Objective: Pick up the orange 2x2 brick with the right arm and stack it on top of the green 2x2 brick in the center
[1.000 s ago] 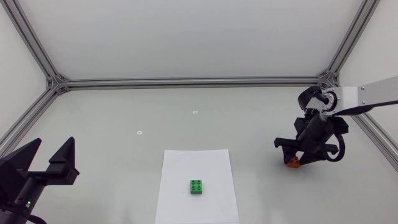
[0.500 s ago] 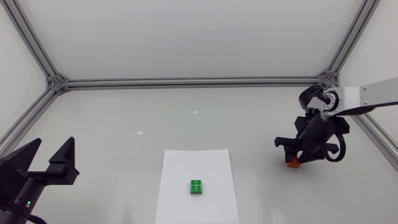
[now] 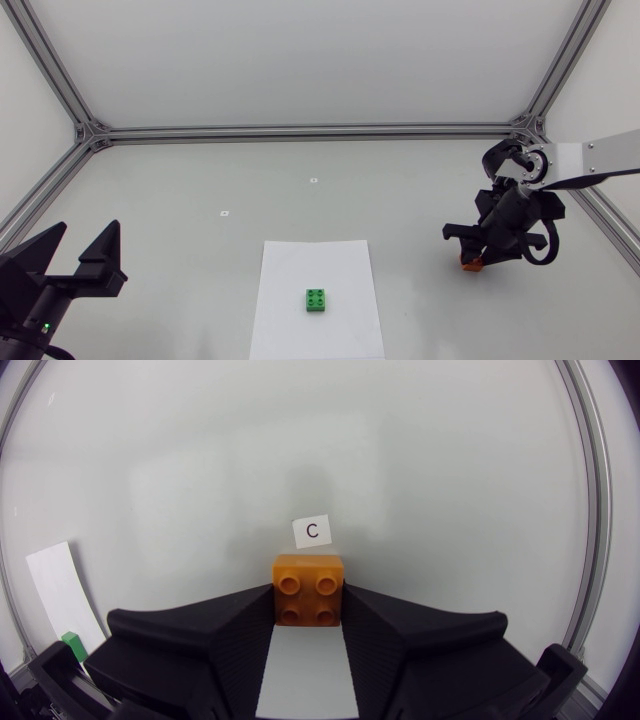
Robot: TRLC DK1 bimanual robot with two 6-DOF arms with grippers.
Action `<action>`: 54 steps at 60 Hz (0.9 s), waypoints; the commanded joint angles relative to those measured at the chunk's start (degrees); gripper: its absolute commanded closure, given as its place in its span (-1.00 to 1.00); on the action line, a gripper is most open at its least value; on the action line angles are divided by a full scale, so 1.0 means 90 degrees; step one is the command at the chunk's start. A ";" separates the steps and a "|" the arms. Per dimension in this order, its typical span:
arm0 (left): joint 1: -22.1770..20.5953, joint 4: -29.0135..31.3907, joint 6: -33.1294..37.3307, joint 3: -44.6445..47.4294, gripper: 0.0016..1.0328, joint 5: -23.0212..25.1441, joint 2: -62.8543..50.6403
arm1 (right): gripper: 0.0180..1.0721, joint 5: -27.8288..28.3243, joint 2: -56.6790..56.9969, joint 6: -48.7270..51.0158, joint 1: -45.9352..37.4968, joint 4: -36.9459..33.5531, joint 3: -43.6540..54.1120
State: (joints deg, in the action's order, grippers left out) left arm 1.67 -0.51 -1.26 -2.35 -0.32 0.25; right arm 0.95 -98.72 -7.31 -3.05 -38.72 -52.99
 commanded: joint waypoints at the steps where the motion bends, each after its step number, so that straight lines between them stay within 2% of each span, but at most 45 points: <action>1: 0.0010 0.0096 0.0081 0.0261 -0.92 0.0025 0.0050 | 0.26 -0.0096 0.0236 0.0041 0.0056 0.0025 0.0185; 13: 0.0010 0.0096 0.0081 0.0261 -0.92 0.0025 0.0050 | 0.32 -0.0184 0.0724 0.0529 0.0251 0.0005 0.0292; 33: 0.0010 0.0096 0.0081 0.0261 -0.92 0.0025 0.0050 | 0.45 -0.0213 0.1379 0.1389 0.1091 -0.0239 0.0253; 39: 0.0010 0.0086 0.0081 0.0261 -0.92 0.0025 0.0050 | 0.45 -0.0213 0.1437 0.1642 0.1472 -0.0288 0.0263; 45: 0.0010 0.0086 0.0081 0.0261 -0.92 0.0025 0.0050 | 0.46 -0.0418 0.1447 0.2375 0.2155 -0.0297 0.0341; 54: 0.0010 0.0096 0.0081 0.0261 -0.92 0.0025 0.0050 | 0.45 -0.0438 0.1564 0.2482 0.2917 -0.0503 0.0263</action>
State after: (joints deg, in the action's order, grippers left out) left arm 1.67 -0.51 -1.26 -2.35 -0.32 0.25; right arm -2.70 -85.84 13.34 20.71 -40.99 -51.35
